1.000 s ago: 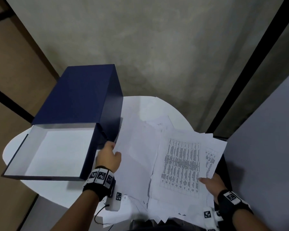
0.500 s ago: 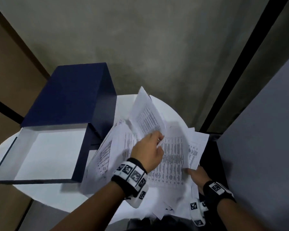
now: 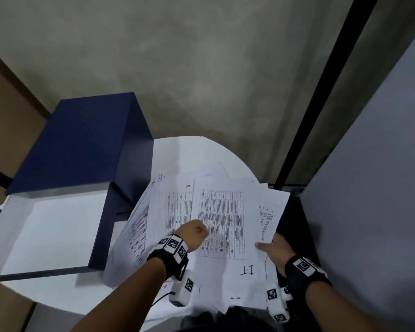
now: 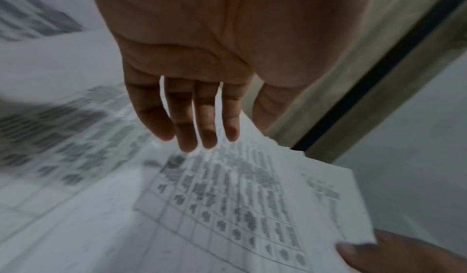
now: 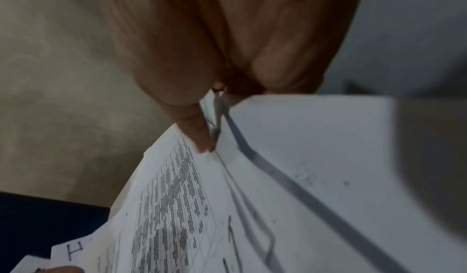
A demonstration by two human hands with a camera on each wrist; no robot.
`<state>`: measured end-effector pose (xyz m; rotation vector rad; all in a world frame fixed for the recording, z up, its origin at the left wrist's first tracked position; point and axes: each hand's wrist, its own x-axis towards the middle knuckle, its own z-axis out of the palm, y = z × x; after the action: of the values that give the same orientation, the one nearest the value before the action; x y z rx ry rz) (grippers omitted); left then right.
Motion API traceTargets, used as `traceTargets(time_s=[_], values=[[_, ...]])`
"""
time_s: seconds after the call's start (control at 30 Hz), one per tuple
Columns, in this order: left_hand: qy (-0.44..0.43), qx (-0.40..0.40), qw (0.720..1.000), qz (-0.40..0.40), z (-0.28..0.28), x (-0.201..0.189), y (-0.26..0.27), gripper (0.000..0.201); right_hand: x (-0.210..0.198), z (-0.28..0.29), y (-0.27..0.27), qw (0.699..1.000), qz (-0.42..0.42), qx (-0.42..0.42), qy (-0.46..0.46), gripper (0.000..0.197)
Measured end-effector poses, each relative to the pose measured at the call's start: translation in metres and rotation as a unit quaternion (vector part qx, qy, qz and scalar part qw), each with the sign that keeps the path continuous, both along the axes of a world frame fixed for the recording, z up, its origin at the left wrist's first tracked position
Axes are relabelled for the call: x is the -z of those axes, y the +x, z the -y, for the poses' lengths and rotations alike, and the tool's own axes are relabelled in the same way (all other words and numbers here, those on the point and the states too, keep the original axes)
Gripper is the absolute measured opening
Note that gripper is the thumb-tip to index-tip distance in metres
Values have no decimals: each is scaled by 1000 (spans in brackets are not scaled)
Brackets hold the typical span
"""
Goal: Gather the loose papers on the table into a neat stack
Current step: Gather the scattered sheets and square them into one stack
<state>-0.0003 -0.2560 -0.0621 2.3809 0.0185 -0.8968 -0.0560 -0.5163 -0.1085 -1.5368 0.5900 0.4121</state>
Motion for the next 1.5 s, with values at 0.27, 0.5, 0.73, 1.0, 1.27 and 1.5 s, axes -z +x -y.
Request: traceTargets(time_s=[0.27, 0.5, 0.73, 1.0, 1.27, 1.5], values=[[-98, -218, 971, -30, -48, 22, 2, 85, -27, 3, 13, 999, 47, -3, 6, 34], [-354, -288, 889, -10, -39, -20, 13, 36, -63, -5, 31, 989, 115, -26, 86, 58], [-363, -331, 855, 169, -52, -54, 24, 43, -88, -32, 43, 985, 155, -63, 35, 19], [-277, -291, 902, 155, -54, -28, -4, 19, -64, -52, 31, 986, 116, -67, -99, 21], [-289, -249, 917, 115, -40, -17, 1, 37, -50, -17, 41, 984, 124, 92, -92, 46], [110, -324, 939, 39, -98, 51, -6, 73, -9, 44, 13, 976, 13, 99, -194, 32]])
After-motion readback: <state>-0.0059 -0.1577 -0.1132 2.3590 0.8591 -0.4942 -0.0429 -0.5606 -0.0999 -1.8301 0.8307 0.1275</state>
